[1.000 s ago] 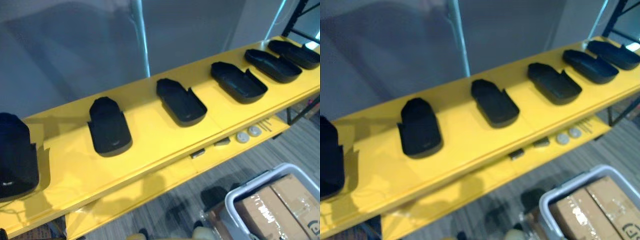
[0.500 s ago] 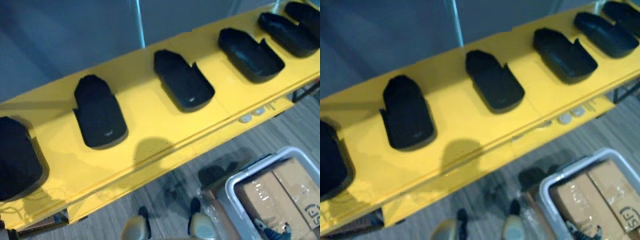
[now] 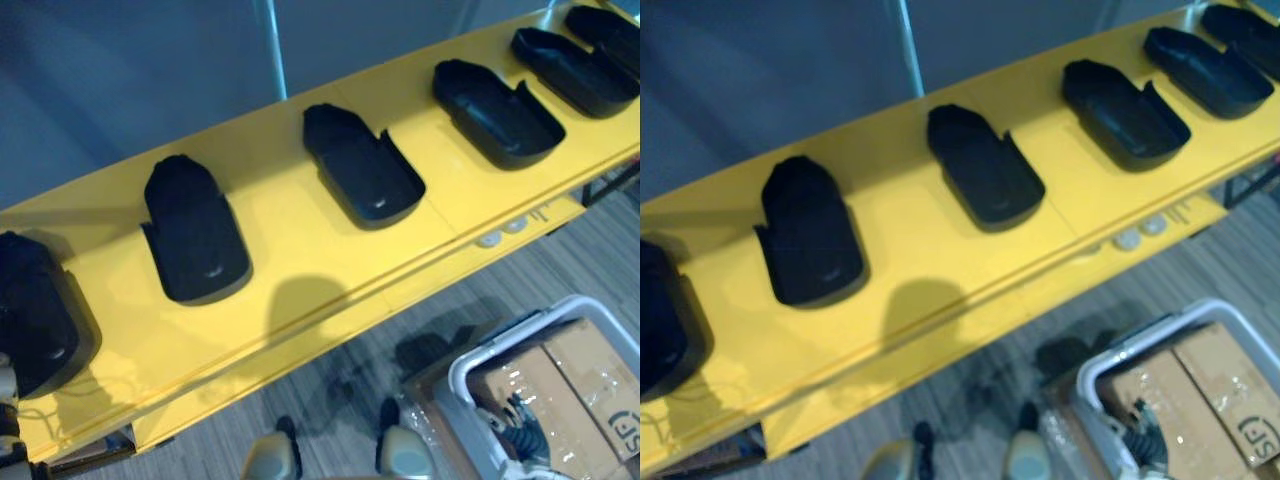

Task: Walk over and take plastic housings, then place them on the shelf

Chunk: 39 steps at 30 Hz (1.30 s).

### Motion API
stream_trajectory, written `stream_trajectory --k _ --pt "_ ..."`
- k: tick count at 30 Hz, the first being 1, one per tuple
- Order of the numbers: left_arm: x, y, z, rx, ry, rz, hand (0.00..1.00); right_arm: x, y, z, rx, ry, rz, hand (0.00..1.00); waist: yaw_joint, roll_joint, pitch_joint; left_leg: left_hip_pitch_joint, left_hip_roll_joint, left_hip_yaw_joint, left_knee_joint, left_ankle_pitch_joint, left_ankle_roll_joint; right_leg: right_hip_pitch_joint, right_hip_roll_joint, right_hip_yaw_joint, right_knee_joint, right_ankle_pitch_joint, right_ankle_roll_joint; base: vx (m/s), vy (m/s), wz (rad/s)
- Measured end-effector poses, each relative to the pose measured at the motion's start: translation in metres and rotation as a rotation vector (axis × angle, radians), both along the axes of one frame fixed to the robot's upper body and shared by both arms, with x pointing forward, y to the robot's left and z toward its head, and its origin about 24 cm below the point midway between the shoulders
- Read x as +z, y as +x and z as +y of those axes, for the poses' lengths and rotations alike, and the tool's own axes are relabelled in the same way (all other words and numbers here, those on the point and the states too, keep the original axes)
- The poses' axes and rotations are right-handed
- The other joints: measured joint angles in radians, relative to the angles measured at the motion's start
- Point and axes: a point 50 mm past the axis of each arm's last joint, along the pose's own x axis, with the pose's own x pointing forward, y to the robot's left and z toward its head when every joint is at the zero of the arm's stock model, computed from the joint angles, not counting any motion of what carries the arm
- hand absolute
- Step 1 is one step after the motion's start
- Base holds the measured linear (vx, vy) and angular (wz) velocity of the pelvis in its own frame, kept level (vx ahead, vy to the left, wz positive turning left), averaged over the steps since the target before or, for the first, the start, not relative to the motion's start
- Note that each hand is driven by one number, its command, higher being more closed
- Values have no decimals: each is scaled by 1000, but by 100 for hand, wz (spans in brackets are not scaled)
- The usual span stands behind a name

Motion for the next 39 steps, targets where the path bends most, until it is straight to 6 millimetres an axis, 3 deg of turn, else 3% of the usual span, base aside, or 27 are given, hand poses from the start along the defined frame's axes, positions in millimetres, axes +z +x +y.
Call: stream_trajectory --k 7,16,19,21,23,25,26,28,31,39 --pt "14 -4 0 31 103 -62 0 9 10 14 229 -140 7 0 0 1 -3 18 -7 -14 -36 24 -3 8 -4 -11 -4 4 7 -8 -6 3" --pt "48 10 -16 -46 325 -286 0 -1 6 35 320 -148 59 0 -5 22 -60 35 -14 -56 -53 31 -4 75 -9 -78 -54 6 8 36 -3 17" --pt "63 20 -41 -188 394 -459 0 -7 2 46 323 -132 73 0 2 25 -87 43 -17 -71 -55 31 -4 103 -8 -92 -74 9 11 9 -5 13" --pt "60 24 -60 -284 331 -594 0 -12 -5 50 314 -116 101 0 10 26 -109 52 -19 -79 -67 35 -5 118 -9 -105 -86 11 11 1 -9 15" --pt "50 25 -92 -480 143 -774 0 -19 -14 56 284 -92 133 0 16 25 -131 54 -20 -90 -79 46 -5 126 -9 -115 -92 12 11 0 -17 17" --pt "38 22 -112 -589 -4 -836 0 -22 -16 60 274 -78 138 0 16 25 -134 55 -22 -99 -87 54 -5 127 -9 -121 -92 13 10 -27 -19 14" --pt "24 22 -127 -665 -169 -875 0 -24 -18 62 265 -66 144 0 13 25 -135 55 -24 -110 -94 62 -6 133 -11 -137 -93 13 10 -39 -23 20" --pt "-4 18 -146 -737 -401 -864 0 -27 -23 66 246 -48 158 0 15 20 -140 74 -24 -113 -116 74 -7 143 -10 -139 -93 12 8 -47 -24 10" --pt "-35 10 -164 -793 -598 -809 0 -28 -25 66 204 -40 156 0 16 11 -148 86 -24 -112 -136 86 -7 143 -9 -138 -93 10 0 -54 -13 -3" --pt "-63 8 -171 -772 -841 -829 0 -33 -32 66 189 -21 185 0 13 -20 -168 92 -27 -120 -185 119 -8 138 -11 -143 -92 9 -2 -39 -9 3"
